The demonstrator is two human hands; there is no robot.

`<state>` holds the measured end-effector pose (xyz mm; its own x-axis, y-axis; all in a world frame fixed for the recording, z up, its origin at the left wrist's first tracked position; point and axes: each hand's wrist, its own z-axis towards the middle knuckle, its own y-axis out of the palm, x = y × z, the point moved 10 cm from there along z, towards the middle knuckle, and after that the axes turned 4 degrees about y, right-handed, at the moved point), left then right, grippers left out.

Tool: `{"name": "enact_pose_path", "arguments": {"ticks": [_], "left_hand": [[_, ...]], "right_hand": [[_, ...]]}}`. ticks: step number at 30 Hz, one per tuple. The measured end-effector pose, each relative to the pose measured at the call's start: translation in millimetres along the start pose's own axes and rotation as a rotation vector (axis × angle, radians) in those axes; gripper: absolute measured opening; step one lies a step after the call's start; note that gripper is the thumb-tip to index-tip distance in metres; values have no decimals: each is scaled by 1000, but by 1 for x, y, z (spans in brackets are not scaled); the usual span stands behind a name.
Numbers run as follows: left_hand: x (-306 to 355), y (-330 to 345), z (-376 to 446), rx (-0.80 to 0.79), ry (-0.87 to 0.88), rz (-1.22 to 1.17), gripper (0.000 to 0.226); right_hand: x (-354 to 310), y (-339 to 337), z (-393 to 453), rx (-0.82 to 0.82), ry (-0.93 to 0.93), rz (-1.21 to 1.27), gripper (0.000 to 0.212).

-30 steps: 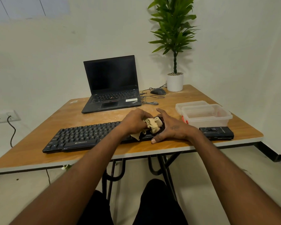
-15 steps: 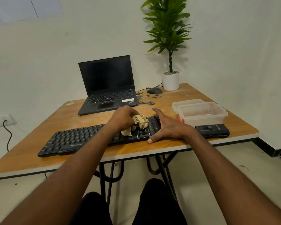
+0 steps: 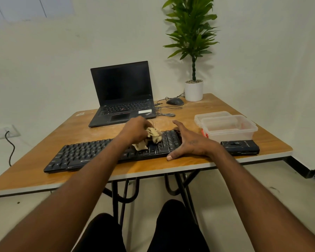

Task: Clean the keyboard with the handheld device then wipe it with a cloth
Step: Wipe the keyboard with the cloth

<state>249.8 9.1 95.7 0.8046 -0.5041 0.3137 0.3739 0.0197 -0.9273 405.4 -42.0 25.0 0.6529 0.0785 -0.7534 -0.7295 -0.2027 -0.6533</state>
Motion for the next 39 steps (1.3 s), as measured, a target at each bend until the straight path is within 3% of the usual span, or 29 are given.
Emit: {"name": "enact_pose_path", "arguments": {"ticks": [4,13,24,32,39], "left_hand": [[-21,-3,-1,-40,-34,-11,32],[40,29,31,-25,102,-133,32],[-11,8,40,-40,-21,50,32],[38,22,49,9,59,-81,29],[24,23,47,-38,26,-107,29]], "right_hand": [[1,-1,0,4,0,0,138],[-2,1,0,8,10,3,142],[-1,0,-4,-3,23,22,142],[-3,0,-2,8,16,2,145],[-6,-1,-5,17,13,-7,144]]}}
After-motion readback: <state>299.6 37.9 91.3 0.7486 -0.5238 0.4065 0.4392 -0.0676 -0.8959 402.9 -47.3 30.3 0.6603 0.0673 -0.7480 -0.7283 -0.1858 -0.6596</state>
